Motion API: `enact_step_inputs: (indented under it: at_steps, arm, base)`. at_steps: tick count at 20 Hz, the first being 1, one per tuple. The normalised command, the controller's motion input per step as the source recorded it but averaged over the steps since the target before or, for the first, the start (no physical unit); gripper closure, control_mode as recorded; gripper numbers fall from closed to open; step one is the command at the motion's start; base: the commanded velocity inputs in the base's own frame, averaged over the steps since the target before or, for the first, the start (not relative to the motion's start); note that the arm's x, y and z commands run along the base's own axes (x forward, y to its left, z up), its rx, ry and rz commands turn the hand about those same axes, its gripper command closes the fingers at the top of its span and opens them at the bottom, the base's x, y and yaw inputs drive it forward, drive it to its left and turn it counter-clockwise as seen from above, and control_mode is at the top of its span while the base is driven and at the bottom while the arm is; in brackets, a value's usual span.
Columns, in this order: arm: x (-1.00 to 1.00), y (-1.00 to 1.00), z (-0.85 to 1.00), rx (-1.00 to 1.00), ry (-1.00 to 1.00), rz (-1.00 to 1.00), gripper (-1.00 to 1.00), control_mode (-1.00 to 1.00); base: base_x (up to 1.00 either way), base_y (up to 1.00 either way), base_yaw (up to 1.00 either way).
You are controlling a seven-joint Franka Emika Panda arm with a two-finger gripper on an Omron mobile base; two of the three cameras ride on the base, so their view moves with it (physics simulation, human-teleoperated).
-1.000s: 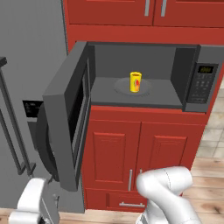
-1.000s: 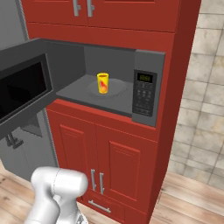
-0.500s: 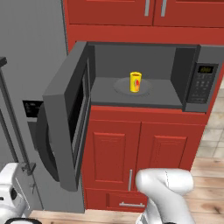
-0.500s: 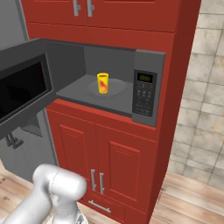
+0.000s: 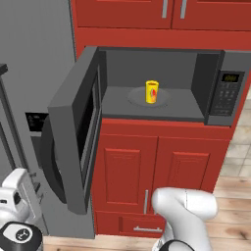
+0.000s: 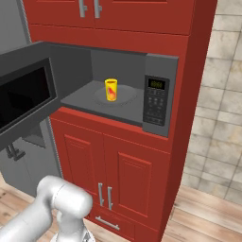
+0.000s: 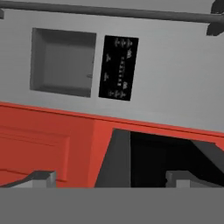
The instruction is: Place the microwavable item in the microwave. Then, close the microwave door and press the start button.
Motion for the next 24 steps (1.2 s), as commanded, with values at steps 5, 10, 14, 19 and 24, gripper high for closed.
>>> enact_step_inputs:
  at_steps: [5, 10, 14, 19, 24]
  arm:
    - [0.15, -0.92, 0.0, 0.0, 0.0, -0.06, -1.0, -1.0]
    - [-0.14, -1.0, 0.09, 0.02, -0.05, -0.06, -1.0, -1.0]
    - [-0.2, -1.0, 0.34, 0.03, -0.11, -0.02, -1.0, -1.0]
    - [-0.11, -1.0, 0.52, 0.04, -0.13, 0.0, -1.0, -1.0]
    - [0.0, -1.0, 0.42, 0.08, -0.07, 0.0, -1.0, -1.0]
  base:
    - [0.0, 0.0, 0.0]
    - [0.0, 0.0, 0.0]
    - [0.0, 0.0, 0.0]
    - [0.0, 0.0, 0.0]
    - [0.0, 0.0, 0.0]
